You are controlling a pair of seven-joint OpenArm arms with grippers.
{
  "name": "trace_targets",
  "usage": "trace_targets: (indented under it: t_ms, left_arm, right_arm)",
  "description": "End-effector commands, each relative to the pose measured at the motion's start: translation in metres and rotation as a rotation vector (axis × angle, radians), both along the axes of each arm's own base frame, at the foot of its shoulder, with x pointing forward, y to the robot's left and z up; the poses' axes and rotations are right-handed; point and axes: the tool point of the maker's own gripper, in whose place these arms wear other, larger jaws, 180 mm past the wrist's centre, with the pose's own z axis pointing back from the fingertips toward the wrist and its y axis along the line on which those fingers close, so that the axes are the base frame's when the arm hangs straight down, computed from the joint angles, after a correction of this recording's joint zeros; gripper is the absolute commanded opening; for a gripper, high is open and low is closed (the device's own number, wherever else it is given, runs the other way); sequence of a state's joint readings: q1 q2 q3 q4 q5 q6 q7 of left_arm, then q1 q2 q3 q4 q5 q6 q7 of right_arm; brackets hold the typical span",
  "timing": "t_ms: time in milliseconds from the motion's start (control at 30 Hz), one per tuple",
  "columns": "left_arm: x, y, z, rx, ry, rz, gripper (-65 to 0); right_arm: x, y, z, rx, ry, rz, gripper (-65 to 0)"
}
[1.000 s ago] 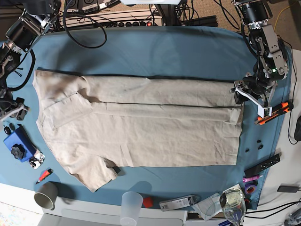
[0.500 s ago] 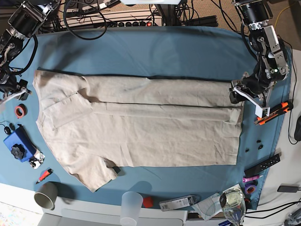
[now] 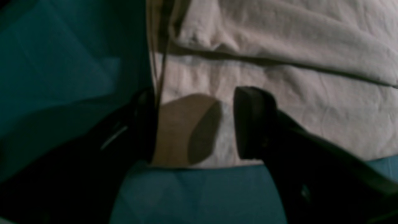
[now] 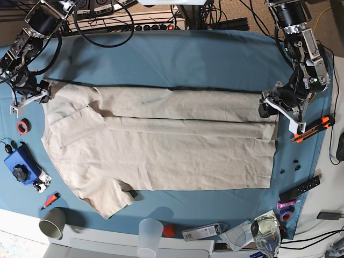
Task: Fold the T-shirt properly
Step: 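Regrasp the folded edge corners with both grippers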
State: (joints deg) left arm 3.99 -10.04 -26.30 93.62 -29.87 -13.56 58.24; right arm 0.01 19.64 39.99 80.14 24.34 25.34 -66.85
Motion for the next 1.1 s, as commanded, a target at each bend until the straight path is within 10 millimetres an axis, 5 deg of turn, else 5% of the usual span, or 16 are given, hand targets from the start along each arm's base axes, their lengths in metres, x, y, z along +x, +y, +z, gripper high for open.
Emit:
trace_targets:
  t_ms: [0,67,200,367,467,567,600,867,1067]
  left_arm:
    - [-0.009,-0.002,-0.006,0.004,0.051,-0.021,-27.4]
    - [-0.008,-0.002,-0.006,0.003,0.05,-0.02,-27.4]
    - [-0.008,-0.002,-0.006,0.003,0.049,-0.021,-27.4]
    - [-0.009,-0.002,-0.006,0.004,0.051,-0.02,-29.2]
    - [-0.009,-0.002,-0.006,0.003,0.051,-0.02,-42.0]
    - [-0.01,-0.001,-0.007,0.001,0.06,-0.009,-63.8]
    - [-0.01,-0.001,-0.008,0.0,0.066,-0.004,-65.0]
    - [-0.019,-0.001,-0.013,0.018,0.116,-0.04,-65.0]
    - [-0.022,-0.001,-0.003,0.039,0.092,-0.048,-65.0]
  right_arm:
    - [-0.006,-0.005,-0.001,-0.018,0.035,-0.002,-44.8]
    - [-0.005,-0.005,0.0,-0.02,0.027,-0.001,-46.0]
    - [-0.005,0.002,-0.005,-0.003,0.027,0.0,-64.5]
    - [-0.006,0.004,-0.007,0.006,0.037,0.002,-65.0]
    - [-0.008,0.003,-0.007,0.001,0.053,0.012,-65.0]
    - [-0.008,0.005,-0.007,-0.001,0.054,0.041,-65.0]
    - [-0.007,0.006,-0.006,-0.002,0.047,0.05,-65.0]
    - [-0.005,0.006,-0.003,0.0,0.019,0.064,-65.0]
    - [-0.005,-0.005,0.03,-0.026,-0.064,0.042,-65.0]
